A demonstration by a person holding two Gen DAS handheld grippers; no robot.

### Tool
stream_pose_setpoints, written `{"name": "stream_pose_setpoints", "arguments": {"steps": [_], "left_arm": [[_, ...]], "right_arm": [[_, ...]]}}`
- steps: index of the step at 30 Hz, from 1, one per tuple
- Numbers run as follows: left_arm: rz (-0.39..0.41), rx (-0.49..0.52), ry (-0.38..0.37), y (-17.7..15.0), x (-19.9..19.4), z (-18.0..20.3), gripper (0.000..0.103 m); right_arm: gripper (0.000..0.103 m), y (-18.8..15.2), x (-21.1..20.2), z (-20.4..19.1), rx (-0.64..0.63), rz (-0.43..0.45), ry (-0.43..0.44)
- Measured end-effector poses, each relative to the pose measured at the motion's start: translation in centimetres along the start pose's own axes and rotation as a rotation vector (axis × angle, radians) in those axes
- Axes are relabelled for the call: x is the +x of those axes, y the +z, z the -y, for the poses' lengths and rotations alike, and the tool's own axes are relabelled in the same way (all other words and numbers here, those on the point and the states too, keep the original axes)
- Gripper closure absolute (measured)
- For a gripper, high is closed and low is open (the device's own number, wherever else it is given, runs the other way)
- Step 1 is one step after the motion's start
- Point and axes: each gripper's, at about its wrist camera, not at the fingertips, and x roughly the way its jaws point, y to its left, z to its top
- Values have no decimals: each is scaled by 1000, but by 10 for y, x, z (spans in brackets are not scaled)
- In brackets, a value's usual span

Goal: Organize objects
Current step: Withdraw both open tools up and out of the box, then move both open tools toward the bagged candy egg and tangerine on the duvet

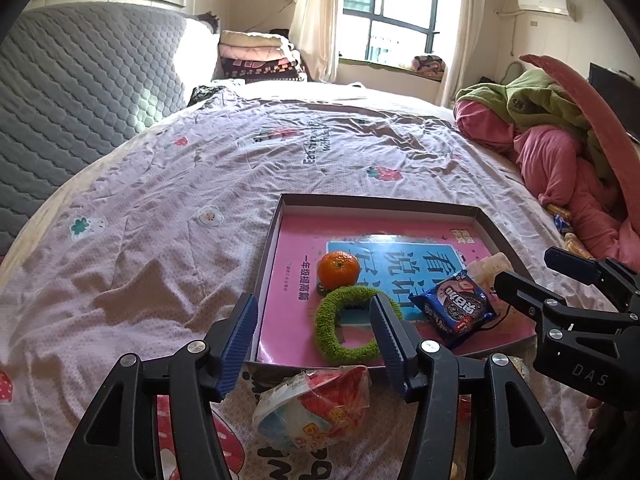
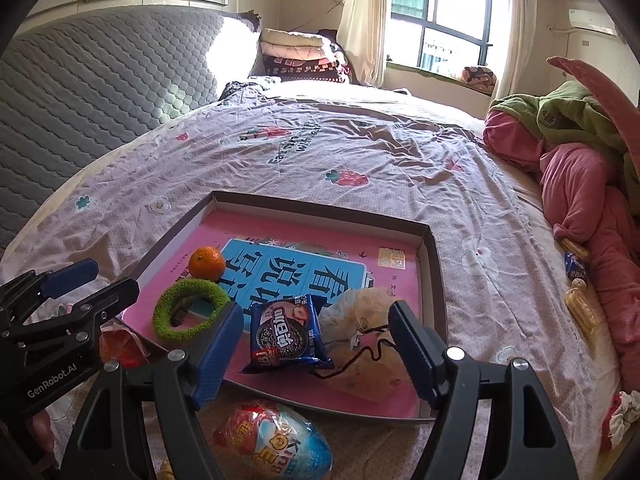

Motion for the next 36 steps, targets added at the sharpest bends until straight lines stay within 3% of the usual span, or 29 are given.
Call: {"name": "stream_pose_setpoints", "arguments": {"steps": [13,36], "left_arm": [[84,6,36,1,-31,-16,39],[55,6,12,-35,-53,-10,33]], "right_arm": [[27,-1,-30,-4,-13,59,-2],[27,-29,-66,-1,-27,86,15]]}}
